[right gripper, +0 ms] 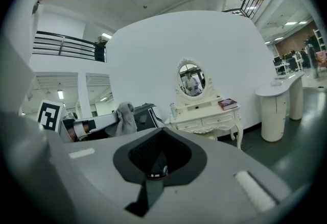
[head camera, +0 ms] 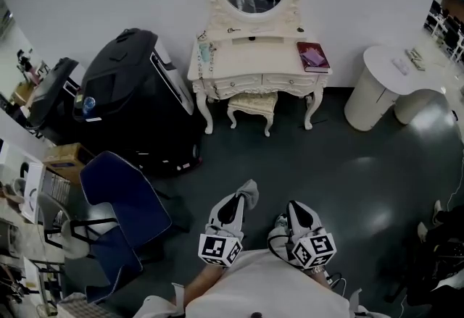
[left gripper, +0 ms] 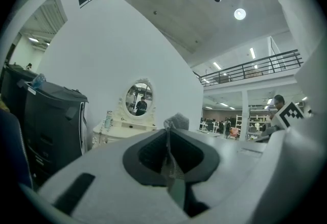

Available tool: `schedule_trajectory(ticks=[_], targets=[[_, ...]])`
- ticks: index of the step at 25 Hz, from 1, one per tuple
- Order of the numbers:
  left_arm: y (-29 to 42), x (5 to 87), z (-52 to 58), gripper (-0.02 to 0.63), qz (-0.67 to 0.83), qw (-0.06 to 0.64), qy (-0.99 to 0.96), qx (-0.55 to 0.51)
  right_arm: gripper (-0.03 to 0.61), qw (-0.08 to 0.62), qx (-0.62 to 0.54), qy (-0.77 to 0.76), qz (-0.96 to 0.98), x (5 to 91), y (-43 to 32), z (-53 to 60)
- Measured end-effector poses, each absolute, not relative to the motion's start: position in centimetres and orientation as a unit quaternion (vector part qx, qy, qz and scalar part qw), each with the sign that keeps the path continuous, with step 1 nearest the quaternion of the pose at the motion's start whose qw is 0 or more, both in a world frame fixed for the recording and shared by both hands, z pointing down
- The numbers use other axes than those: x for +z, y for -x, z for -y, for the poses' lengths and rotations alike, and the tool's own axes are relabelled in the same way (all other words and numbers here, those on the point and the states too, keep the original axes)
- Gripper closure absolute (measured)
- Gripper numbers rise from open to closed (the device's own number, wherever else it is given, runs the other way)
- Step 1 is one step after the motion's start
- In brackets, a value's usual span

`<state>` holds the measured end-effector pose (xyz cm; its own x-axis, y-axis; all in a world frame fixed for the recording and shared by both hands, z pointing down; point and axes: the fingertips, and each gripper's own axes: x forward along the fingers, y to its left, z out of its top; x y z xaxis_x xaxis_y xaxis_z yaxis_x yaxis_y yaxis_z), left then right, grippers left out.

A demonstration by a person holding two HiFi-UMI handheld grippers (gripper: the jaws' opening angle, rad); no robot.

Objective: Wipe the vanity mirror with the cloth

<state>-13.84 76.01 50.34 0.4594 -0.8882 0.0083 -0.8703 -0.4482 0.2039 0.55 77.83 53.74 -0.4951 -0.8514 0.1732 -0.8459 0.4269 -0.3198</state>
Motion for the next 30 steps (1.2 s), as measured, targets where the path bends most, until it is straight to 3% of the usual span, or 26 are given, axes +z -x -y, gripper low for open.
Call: schedule_trajectory(ticks=[15,30], targets=[[2.9,49.1,-60.8,0.592,0.553,0.083,-0.827,-0.06,0.571,0.013,-0.18,0.455,-0.872,52.0,-10.6,-60.9],[4.0,48.3,-41.6,0.592,0.548,0.084,-0.828,-0.082,0.571,-0.008,-0.16,0.473,-0.866,51.5,-10.3,-42.9]])
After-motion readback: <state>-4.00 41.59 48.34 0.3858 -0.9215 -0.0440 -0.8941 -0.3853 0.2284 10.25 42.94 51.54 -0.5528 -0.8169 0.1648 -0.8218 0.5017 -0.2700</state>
